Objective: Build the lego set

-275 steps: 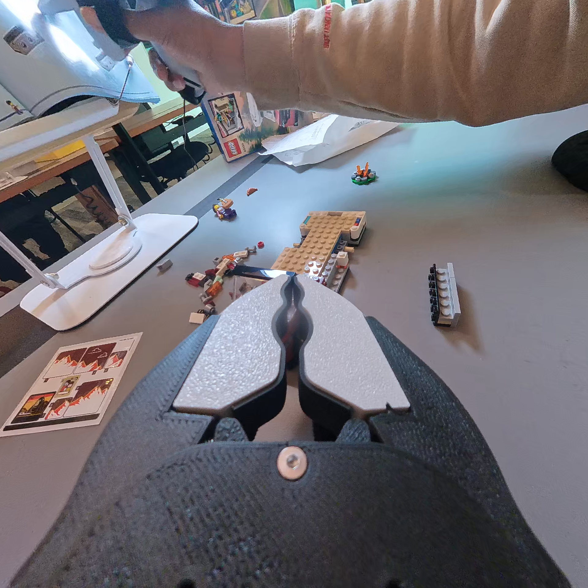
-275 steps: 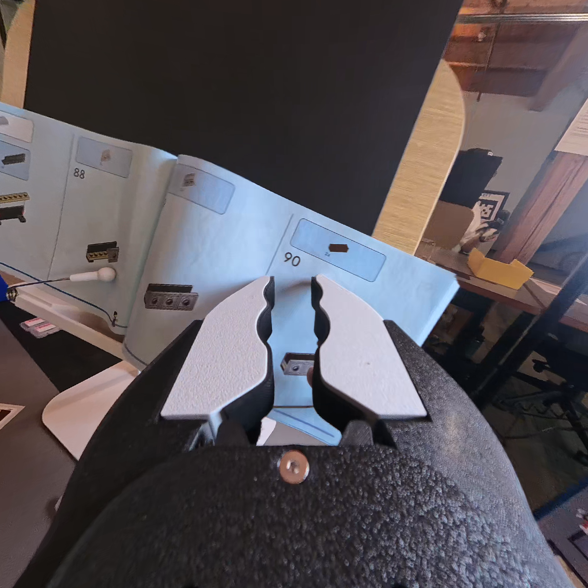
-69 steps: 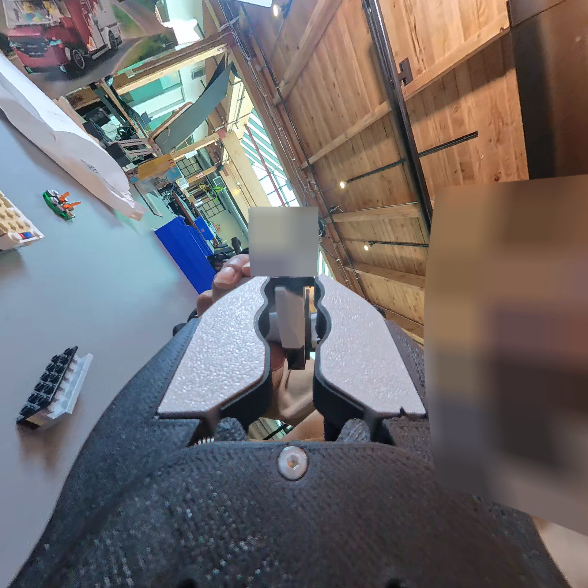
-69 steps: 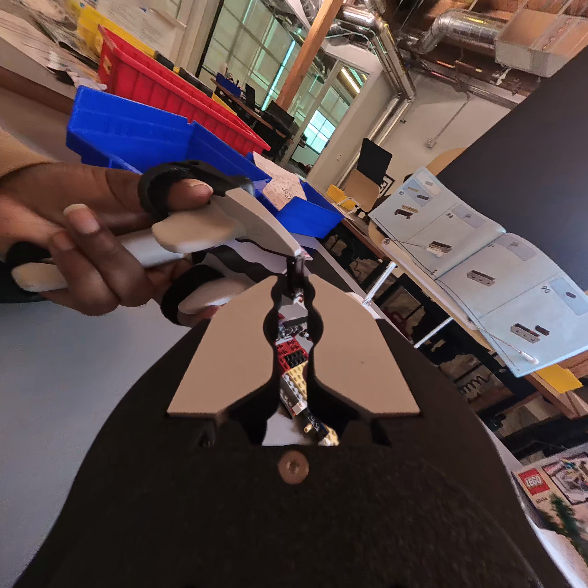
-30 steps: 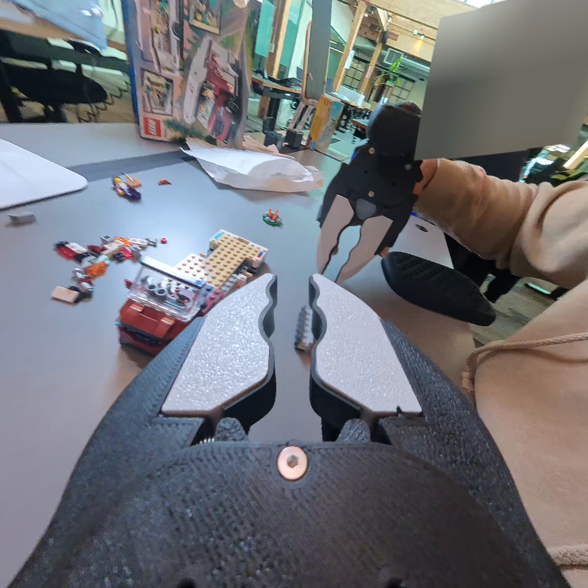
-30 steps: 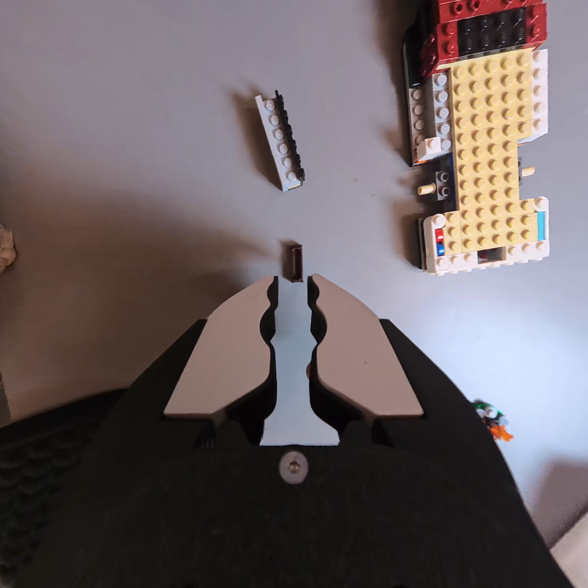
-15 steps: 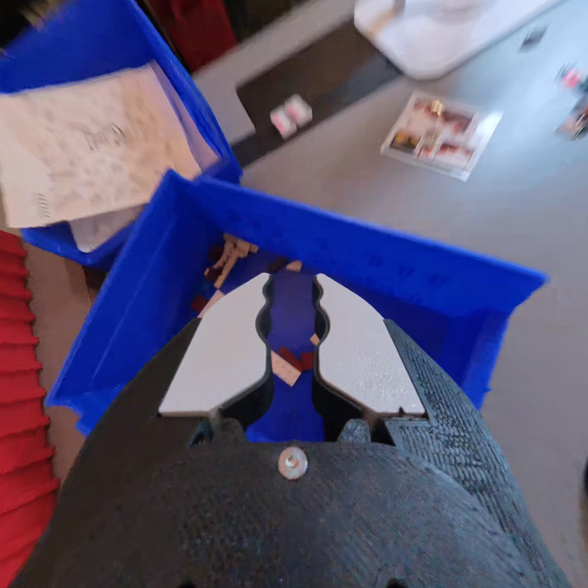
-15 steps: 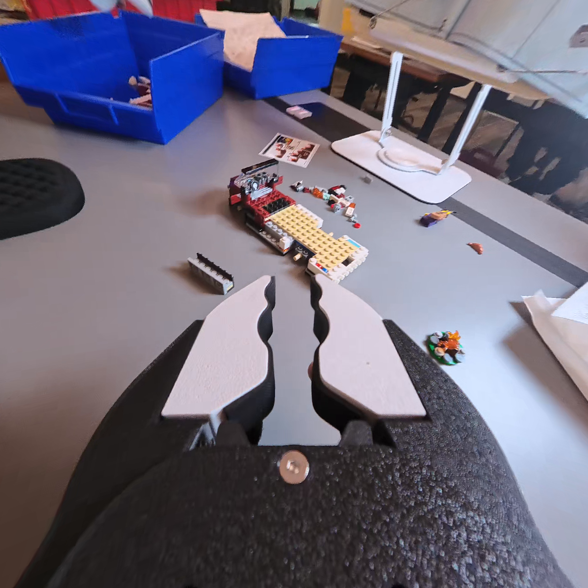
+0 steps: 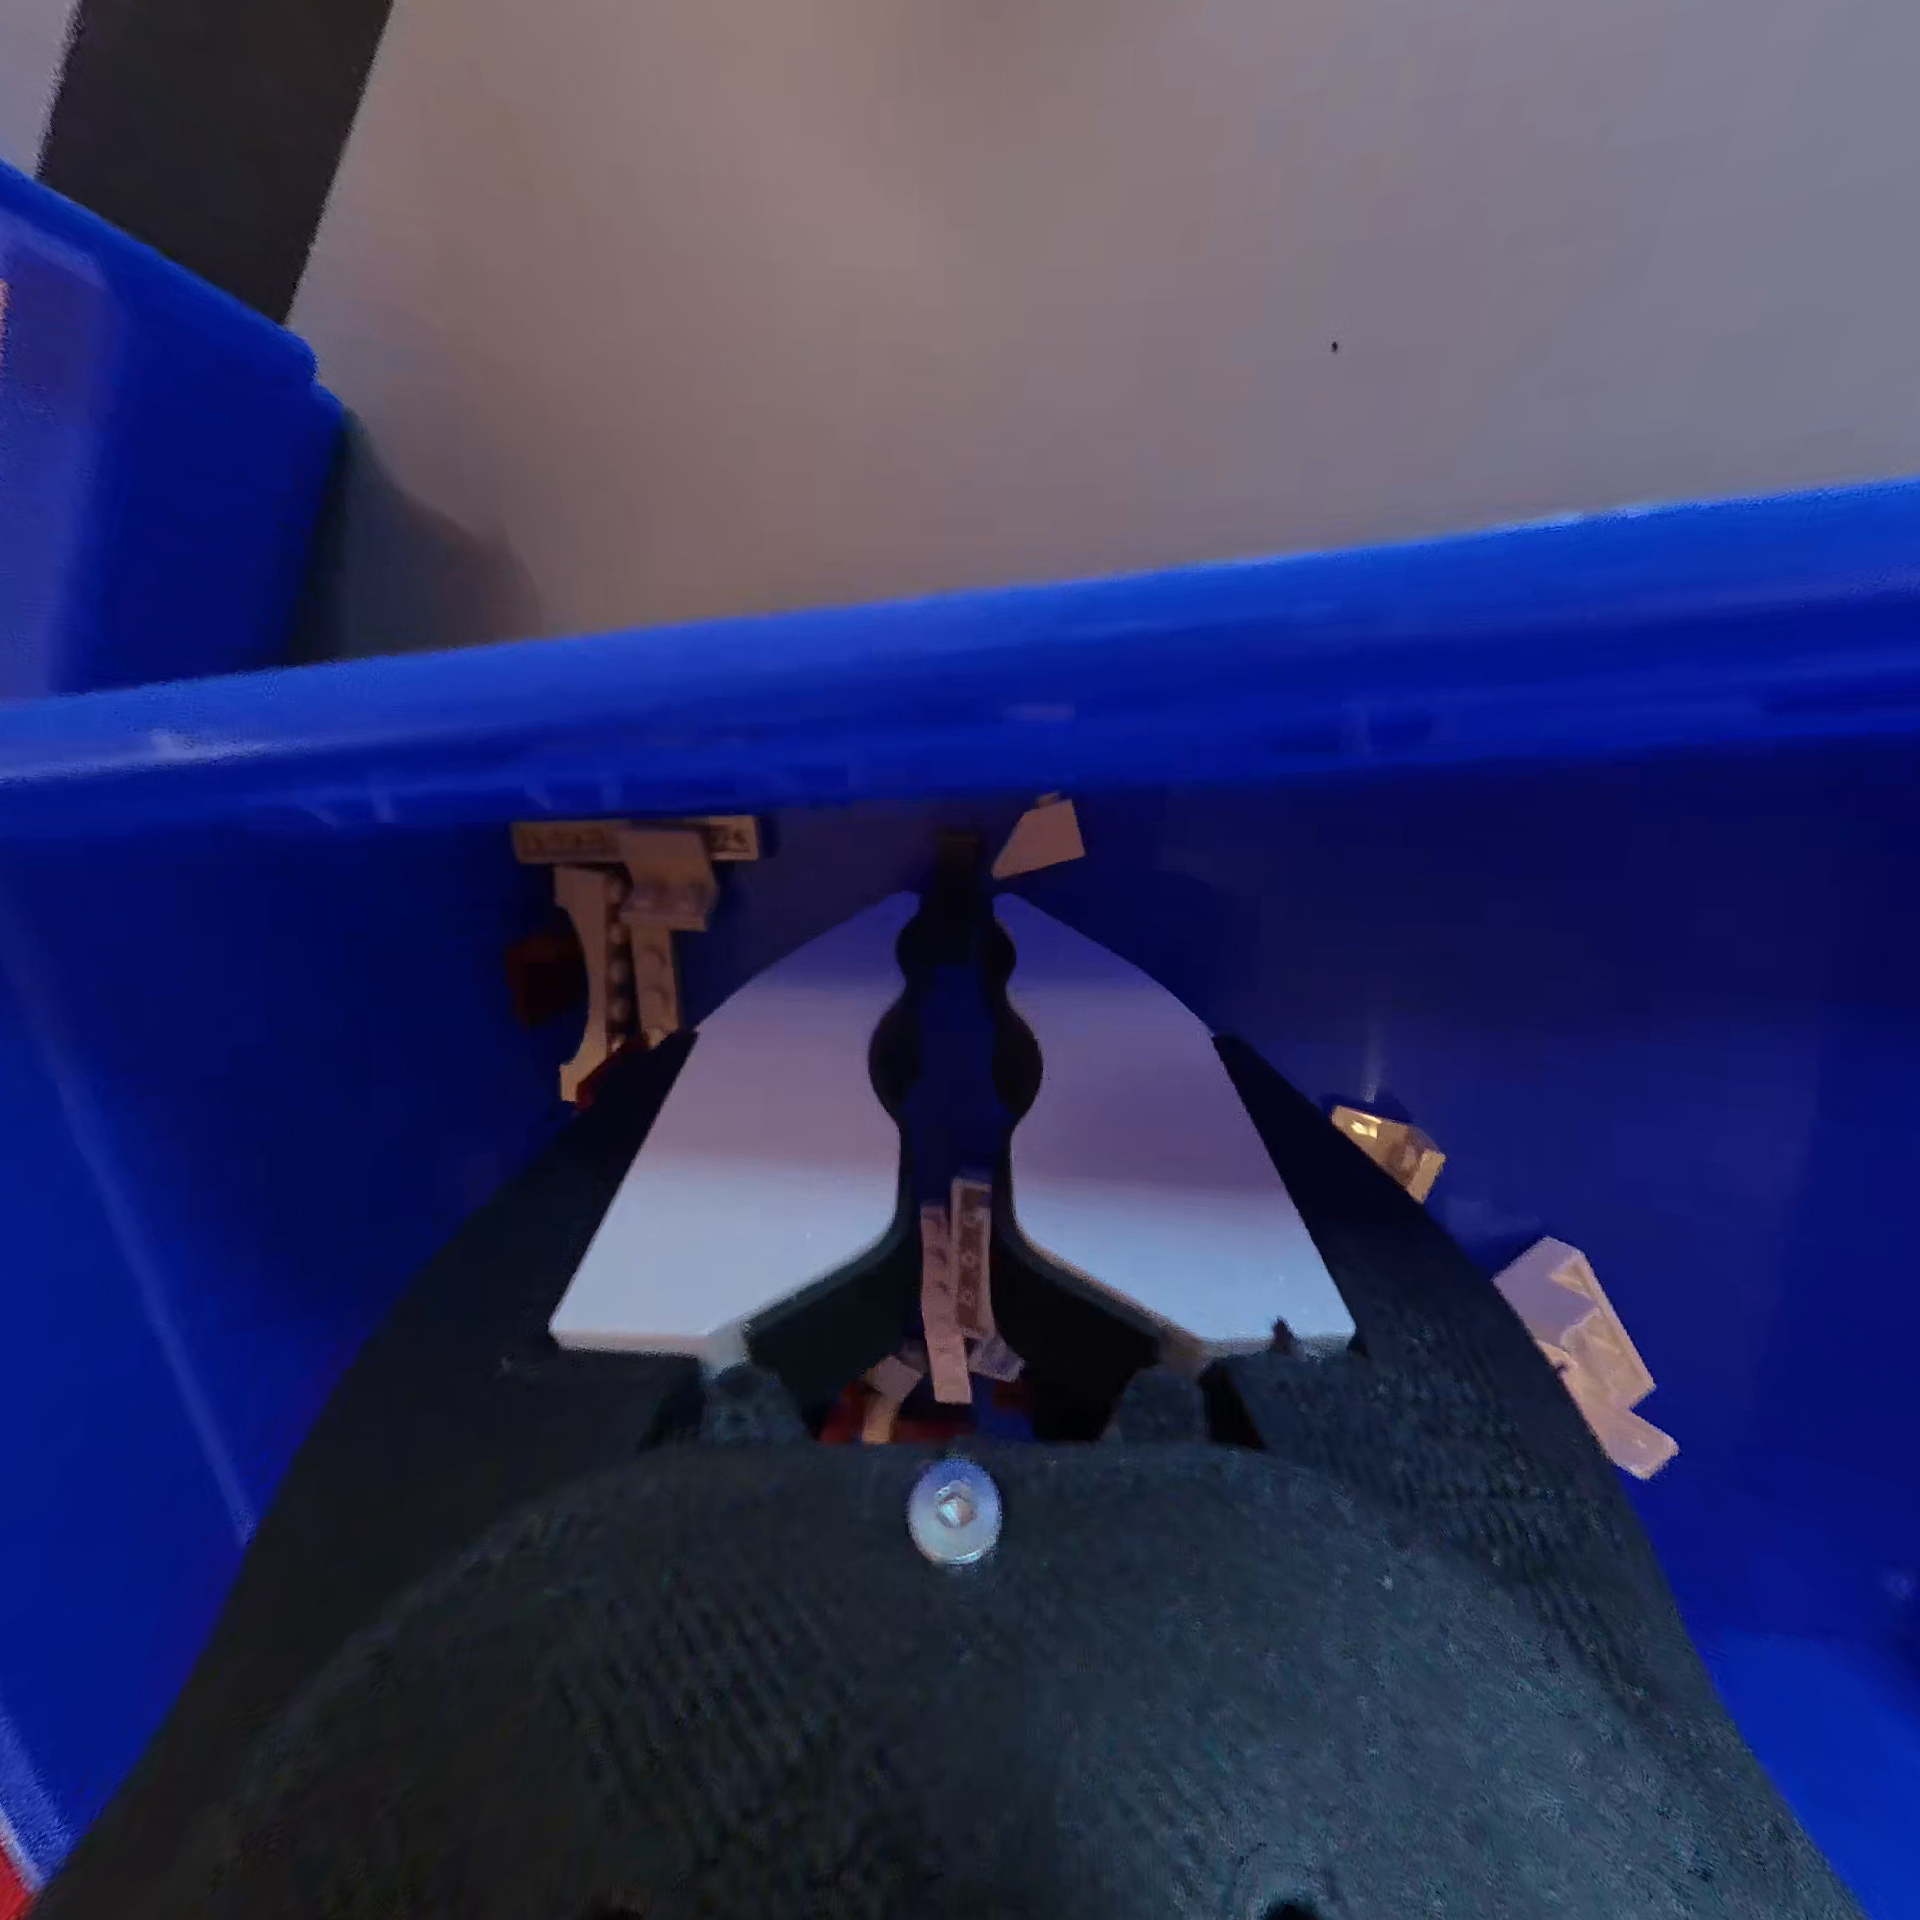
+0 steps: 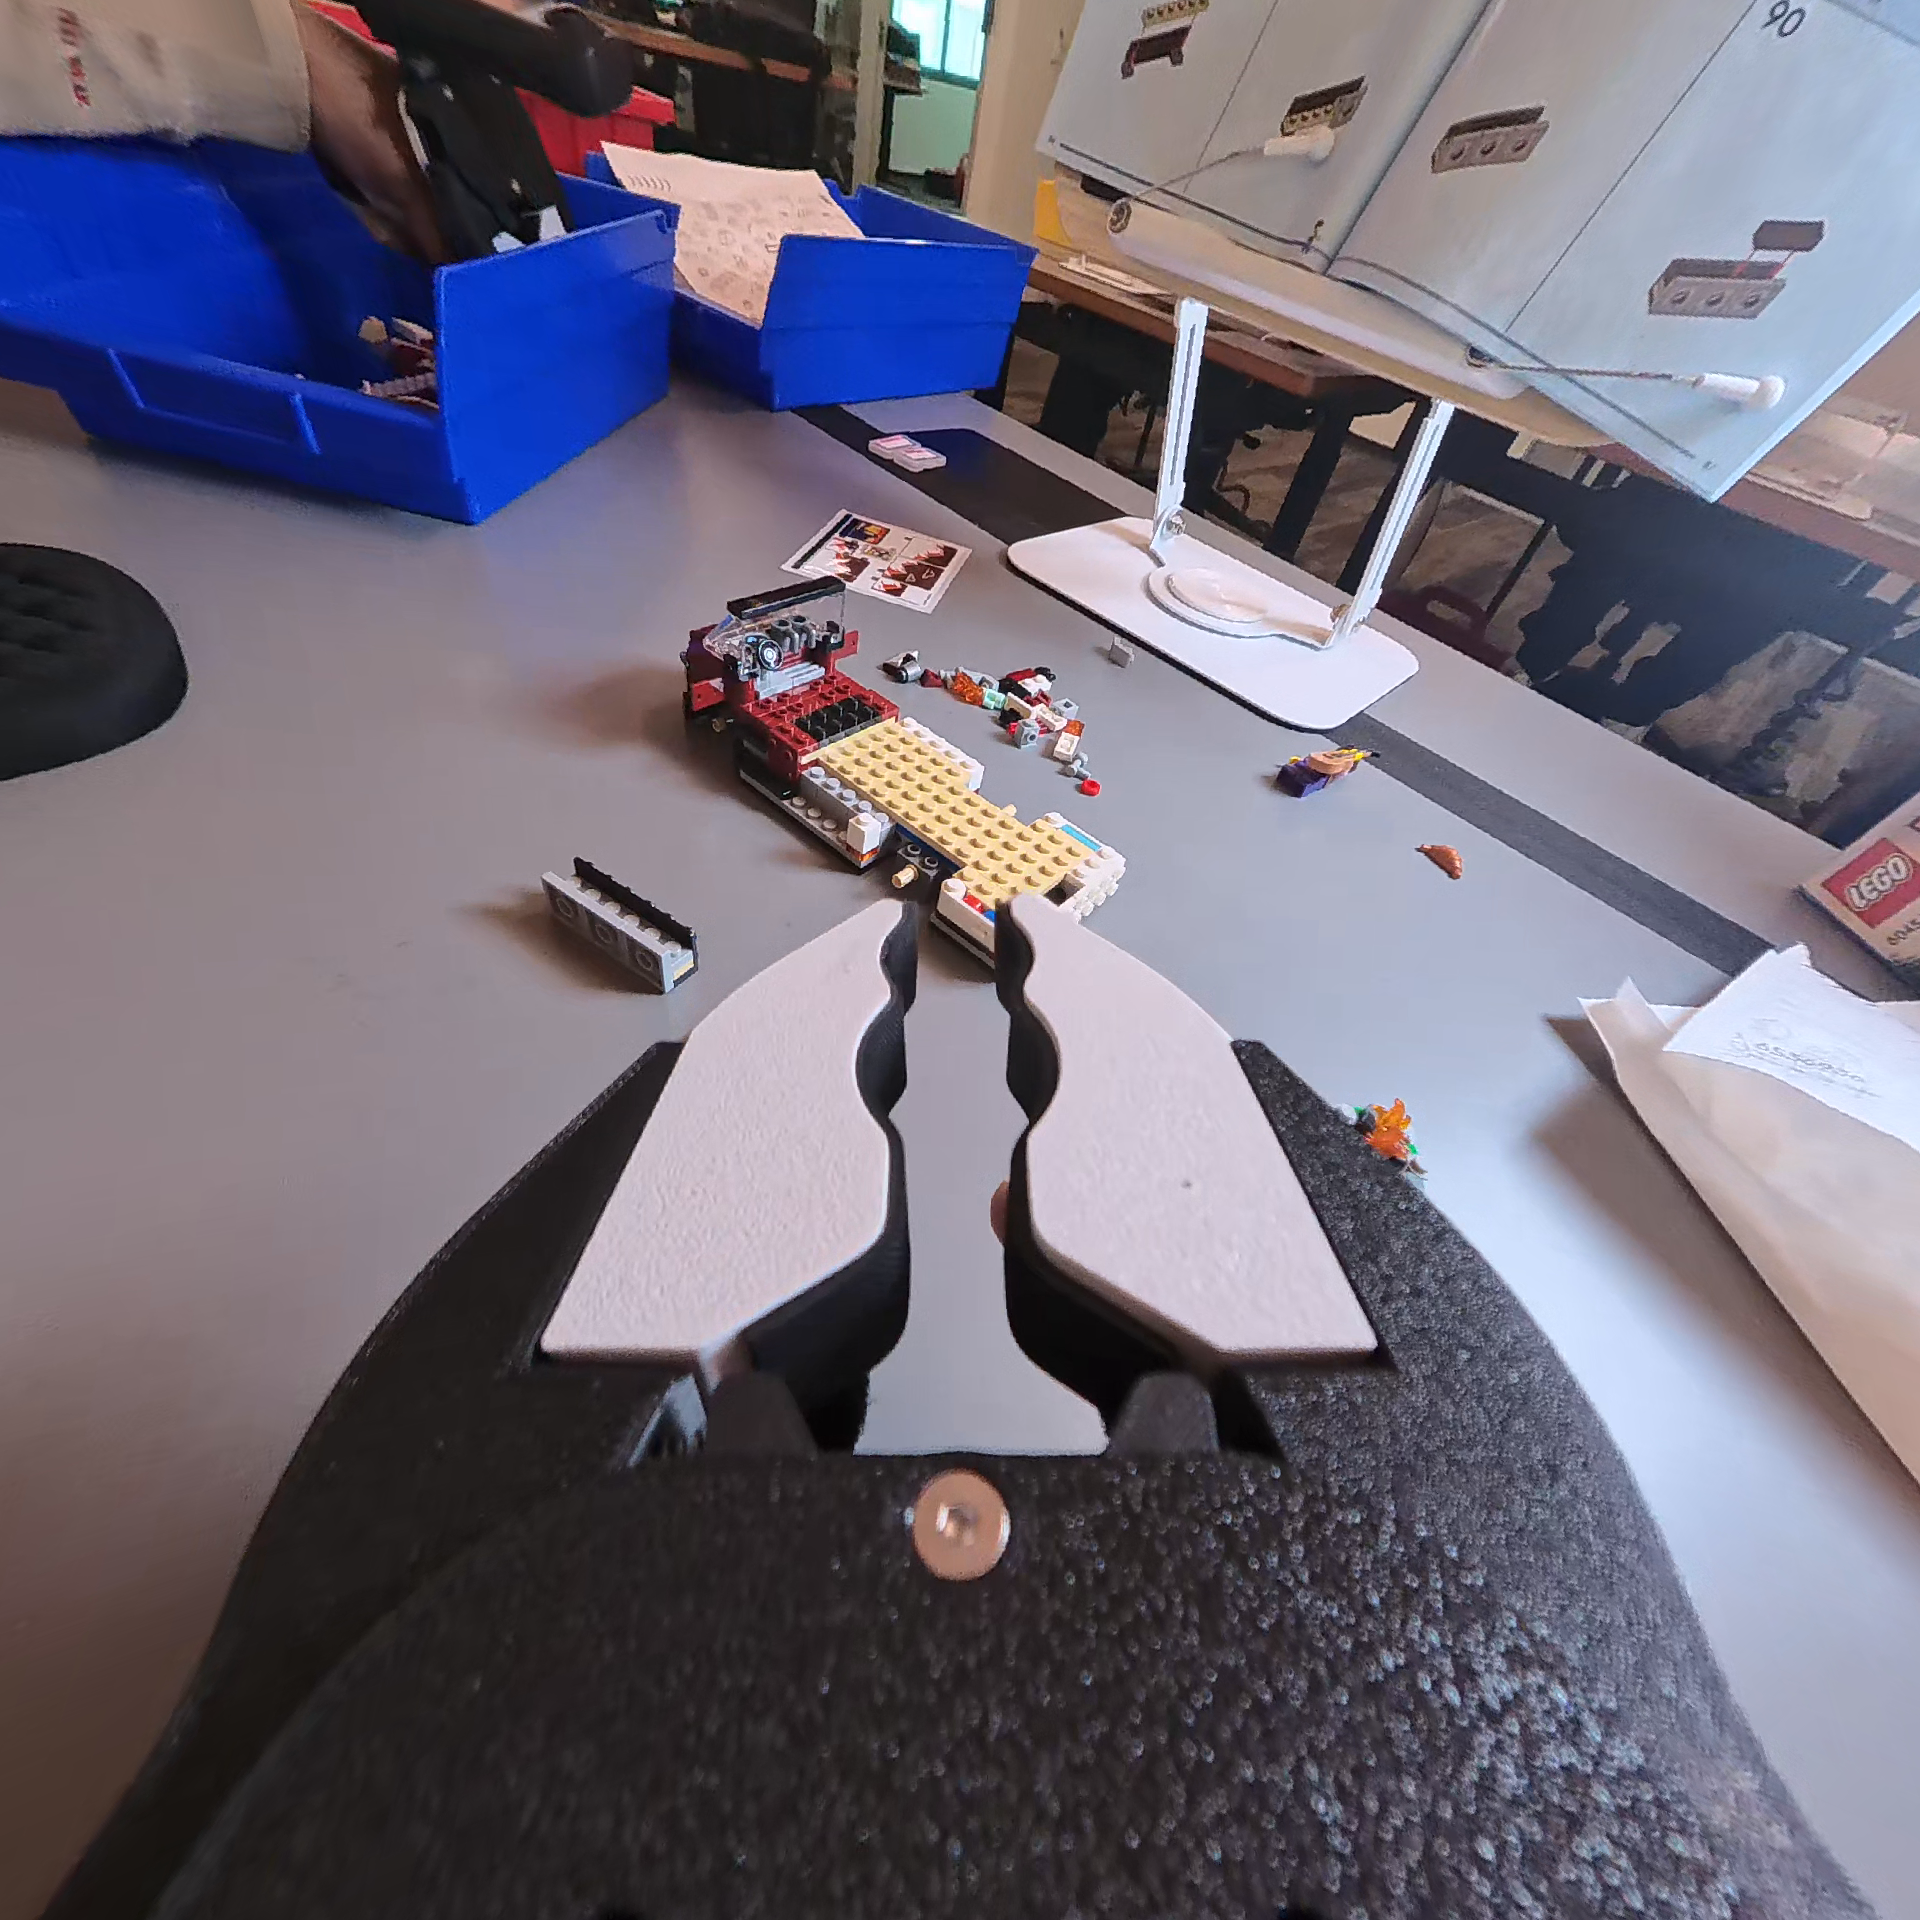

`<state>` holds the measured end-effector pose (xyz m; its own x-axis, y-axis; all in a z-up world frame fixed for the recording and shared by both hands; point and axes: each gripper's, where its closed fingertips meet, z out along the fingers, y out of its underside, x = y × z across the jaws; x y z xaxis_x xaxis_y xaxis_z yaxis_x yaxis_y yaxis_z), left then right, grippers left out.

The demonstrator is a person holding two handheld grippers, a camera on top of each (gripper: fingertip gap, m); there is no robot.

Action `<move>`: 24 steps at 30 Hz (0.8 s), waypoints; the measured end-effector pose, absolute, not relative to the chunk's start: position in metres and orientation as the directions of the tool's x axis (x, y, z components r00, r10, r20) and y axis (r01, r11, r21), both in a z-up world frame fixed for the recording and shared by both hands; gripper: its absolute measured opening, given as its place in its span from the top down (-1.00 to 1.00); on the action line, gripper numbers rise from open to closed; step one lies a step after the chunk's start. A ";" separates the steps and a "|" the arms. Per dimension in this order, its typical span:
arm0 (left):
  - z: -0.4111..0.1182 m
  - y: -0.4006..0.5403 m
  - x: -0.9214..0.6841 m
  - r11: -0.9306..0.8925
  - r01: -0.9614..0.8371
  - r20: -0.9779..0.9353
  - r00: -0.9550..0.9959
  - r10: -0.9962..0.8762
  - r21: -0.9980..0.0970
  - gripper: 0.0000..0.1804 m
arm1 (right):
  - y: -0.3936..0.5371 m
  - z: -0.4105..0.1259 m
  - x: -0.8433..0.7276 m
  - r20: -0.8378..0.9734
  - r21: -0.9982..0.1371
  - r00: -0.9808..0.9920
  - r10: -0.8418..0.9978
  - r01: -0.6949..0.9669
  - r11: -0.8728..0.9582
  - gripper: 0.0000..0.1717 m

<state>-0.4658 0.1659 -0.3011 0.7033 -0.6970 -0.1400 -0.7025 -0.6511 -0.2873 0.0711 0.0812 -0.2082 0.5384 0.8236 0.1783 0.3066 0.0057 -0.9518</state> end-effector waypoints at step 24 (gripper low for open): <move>-0.298 -0.013 -0.068 -0.181 -0.816 -0.027 0.234 -0.972 -0.549 0.92 | 0.065 -0.228 0.058 0.239 -0.915 0.454 0.858 0.402 0.042 0.85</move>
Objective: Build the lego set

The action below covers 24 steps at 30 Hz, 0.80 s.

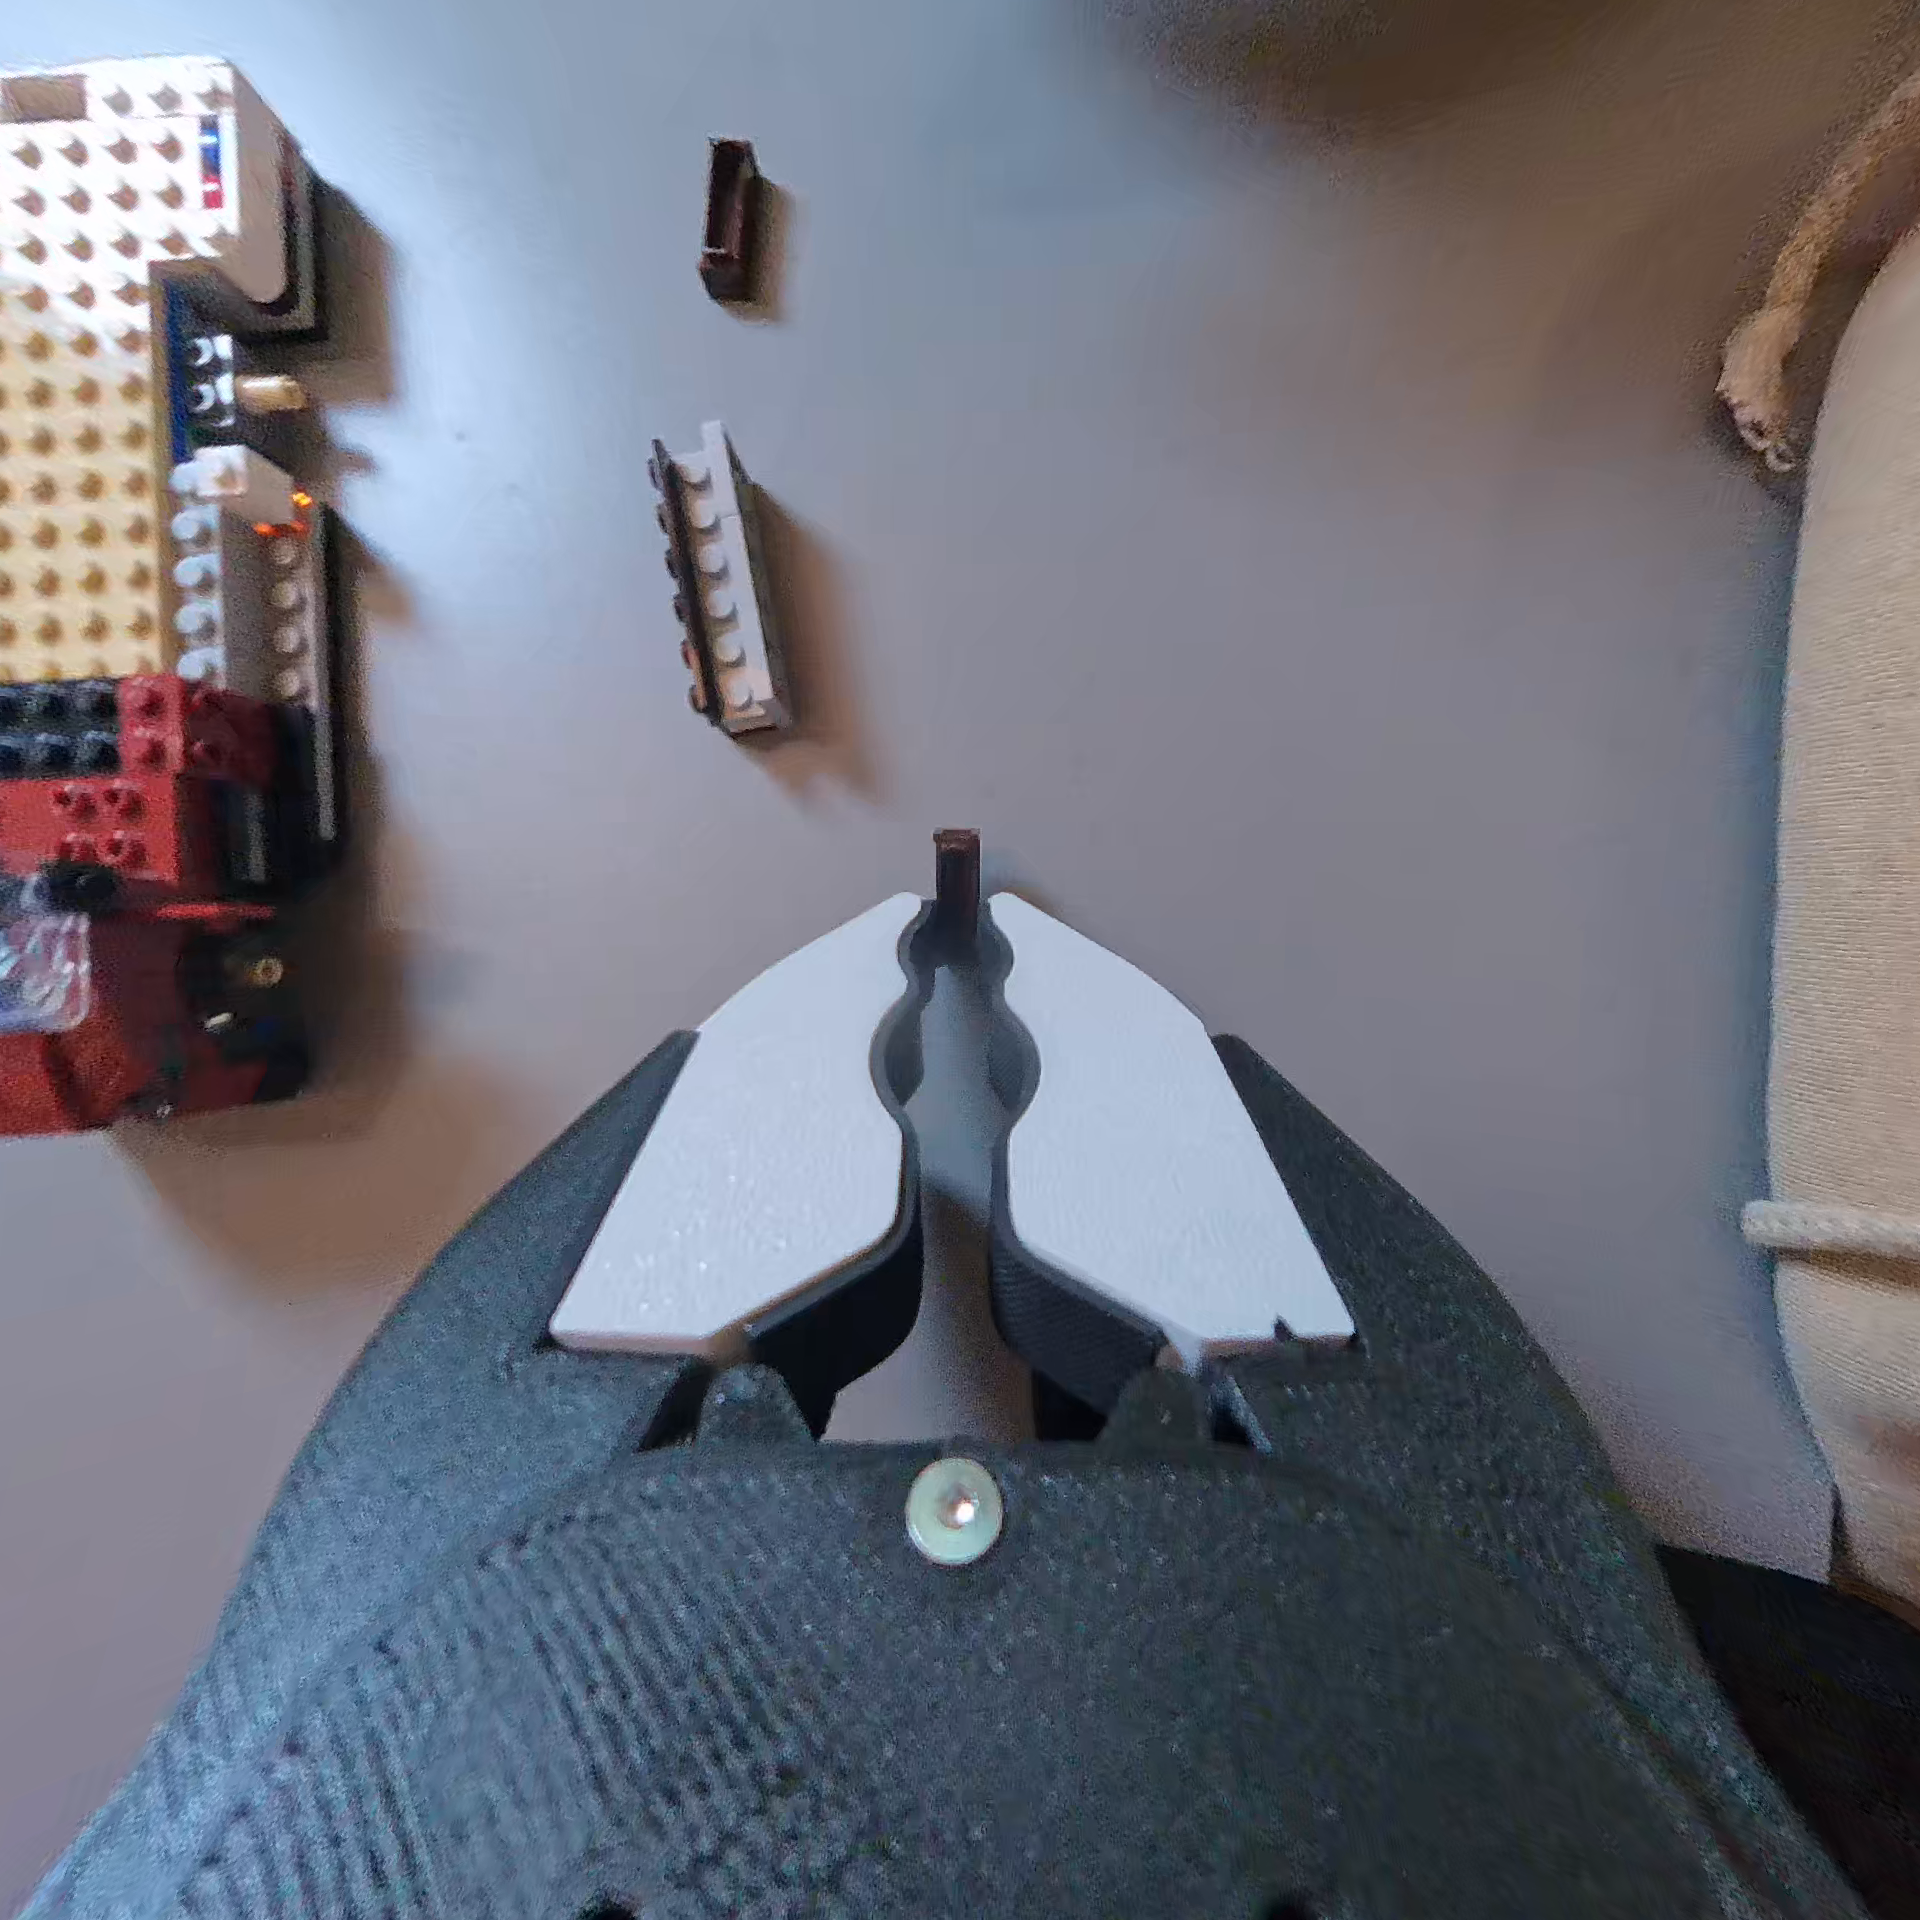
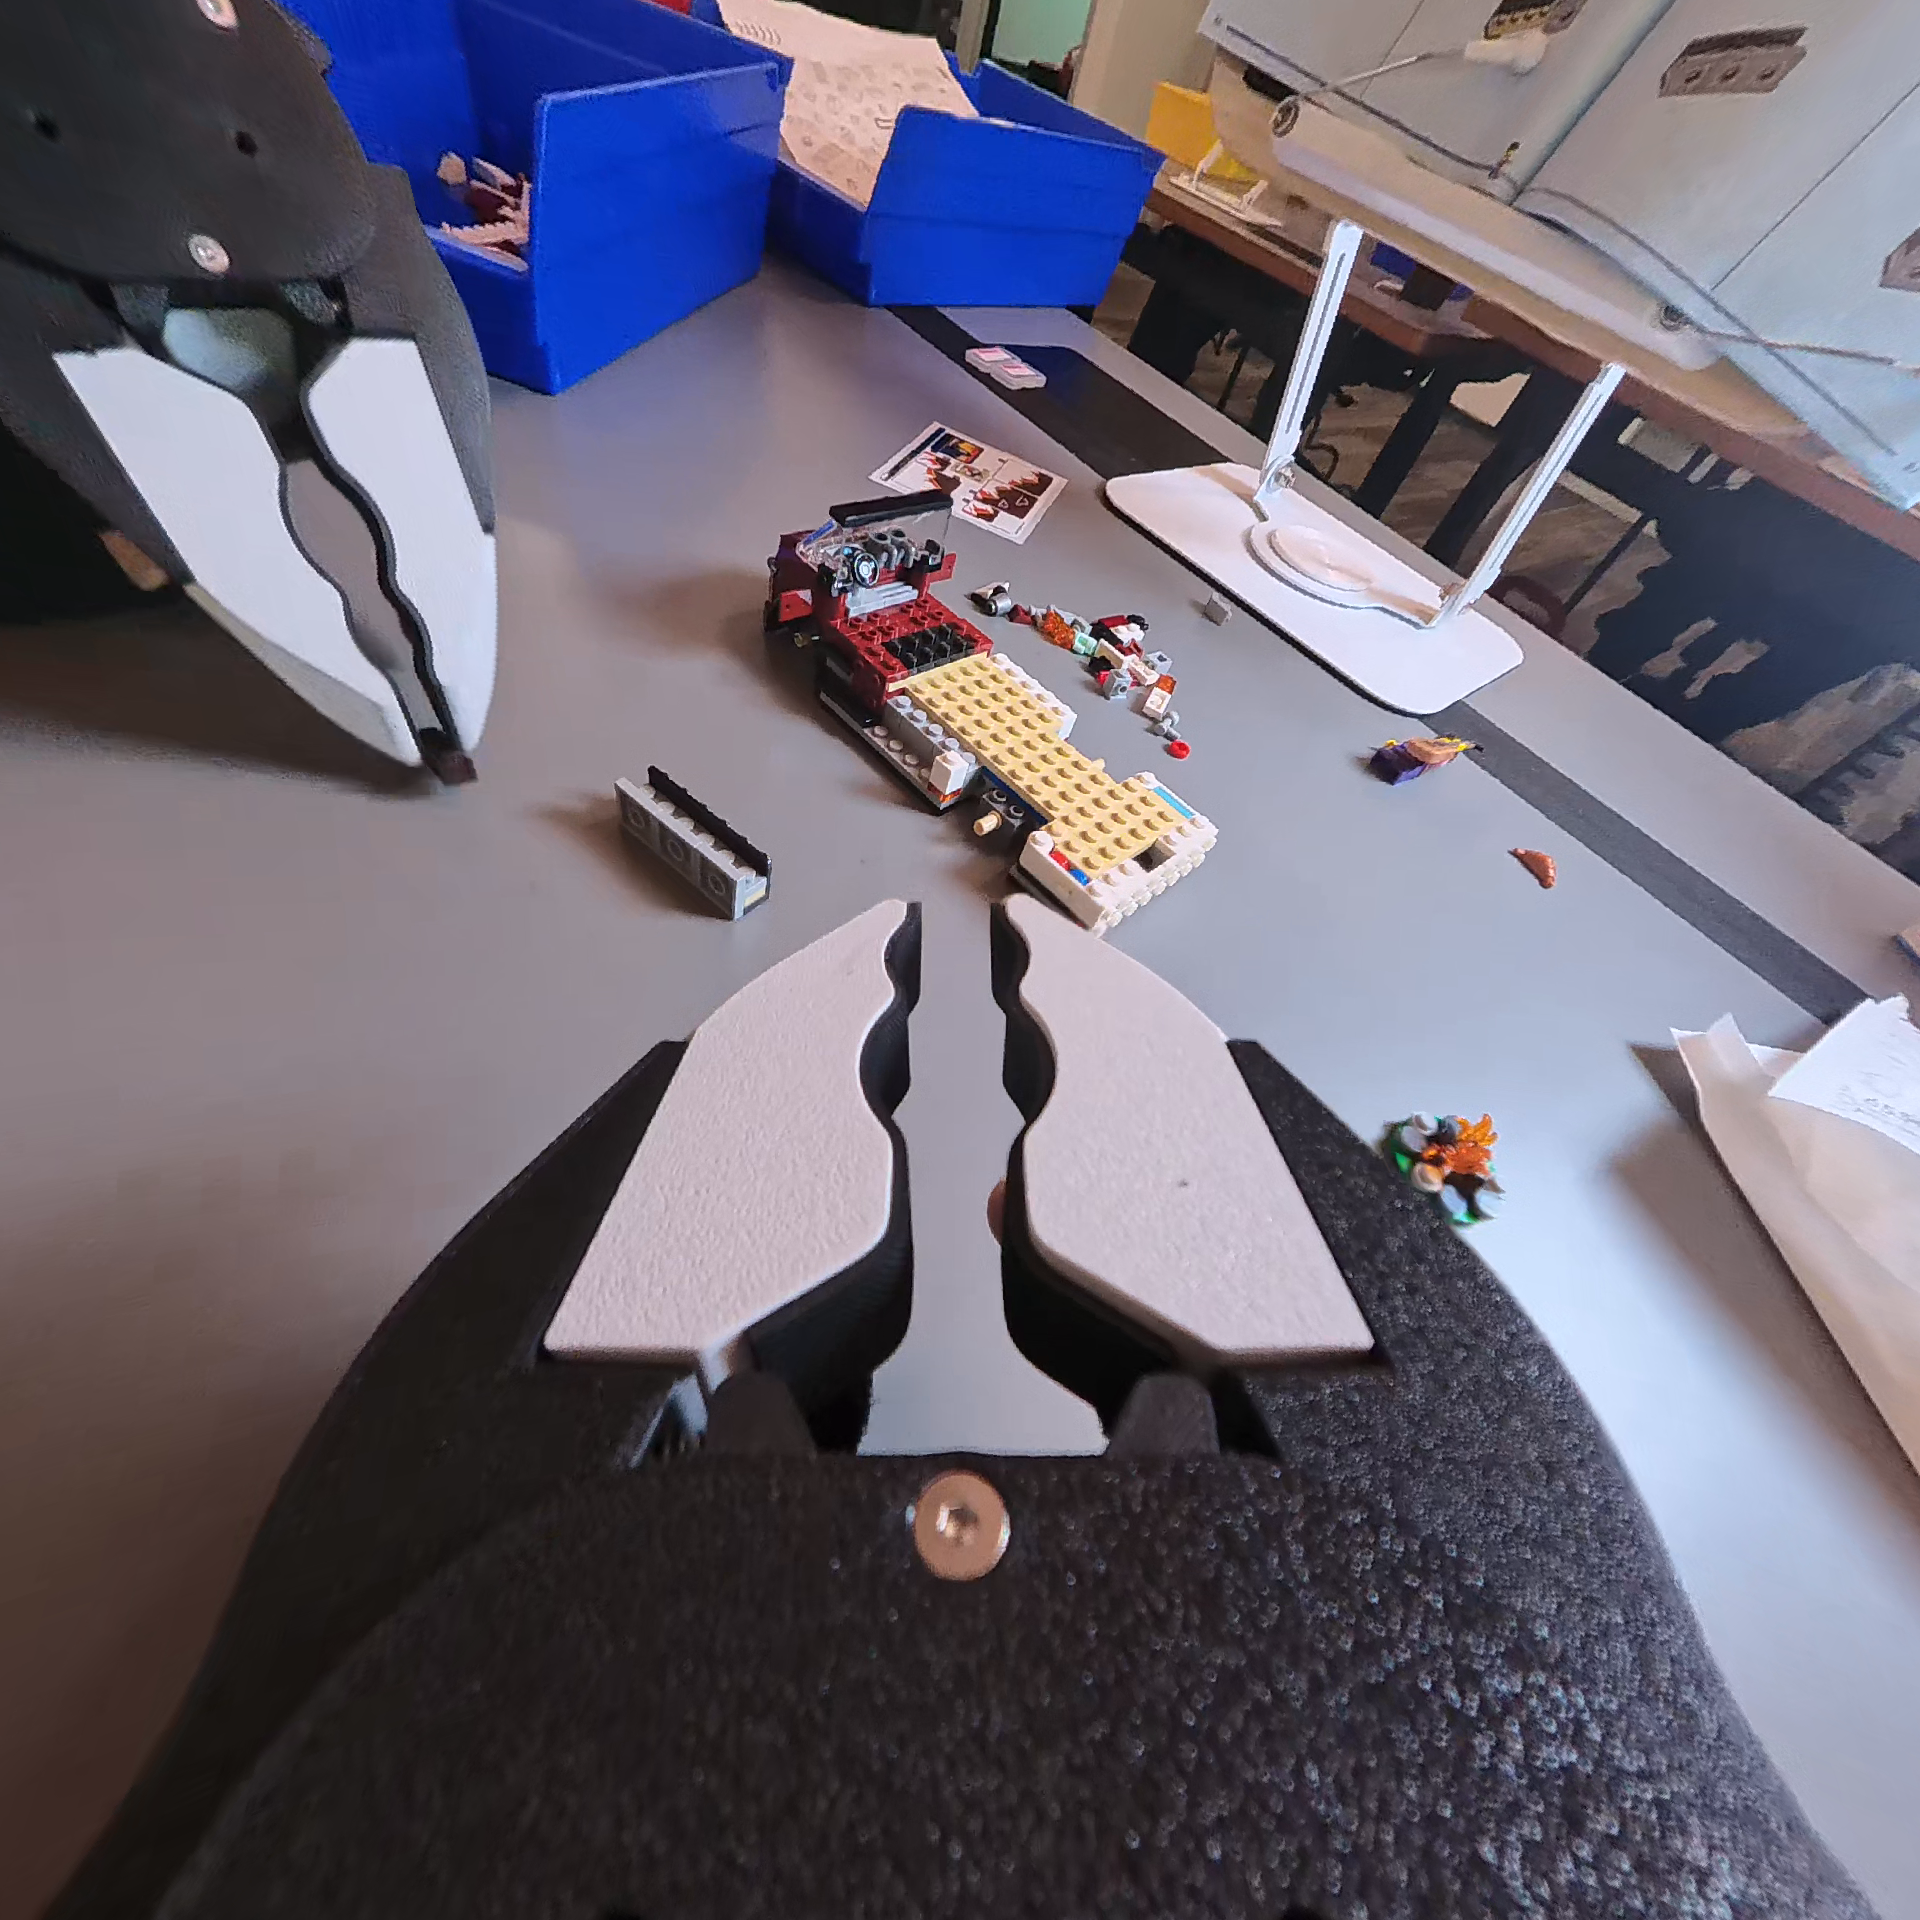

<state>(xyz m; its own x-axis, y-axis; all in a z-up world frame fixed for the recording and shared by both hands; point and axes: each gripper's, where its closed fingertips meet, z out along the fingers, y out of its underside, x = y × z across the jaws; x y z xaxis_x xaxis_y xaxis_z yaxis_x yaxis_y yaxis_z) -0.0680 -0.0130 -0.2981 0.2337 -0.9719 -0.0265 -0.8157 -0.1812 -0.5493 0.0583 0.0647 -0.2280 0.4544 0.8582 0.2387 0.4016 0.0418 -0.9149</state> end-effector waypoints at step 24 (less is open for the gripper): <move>-0.298 0.035 -0.034 -0.227 -0.689 -0.019 0.330 -0.944 -0.688 0.67 | 0.063 -0.270 0.061 0.140 -0.749 0.171 0.975 0.663 -0.009 0.78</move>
<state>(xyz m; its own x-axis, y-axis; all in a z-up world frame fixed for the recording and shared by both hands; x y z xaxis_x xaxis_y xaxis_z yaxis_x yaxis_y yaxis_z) -0.0343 0.0355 -0.2981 0.3305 -0.9436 -0.0193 -0.6891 -0.2273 -0.6881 0.0612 0.0633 -0.2702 0.1714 0.9752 0.1398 0.6628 -0.0092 -0.7487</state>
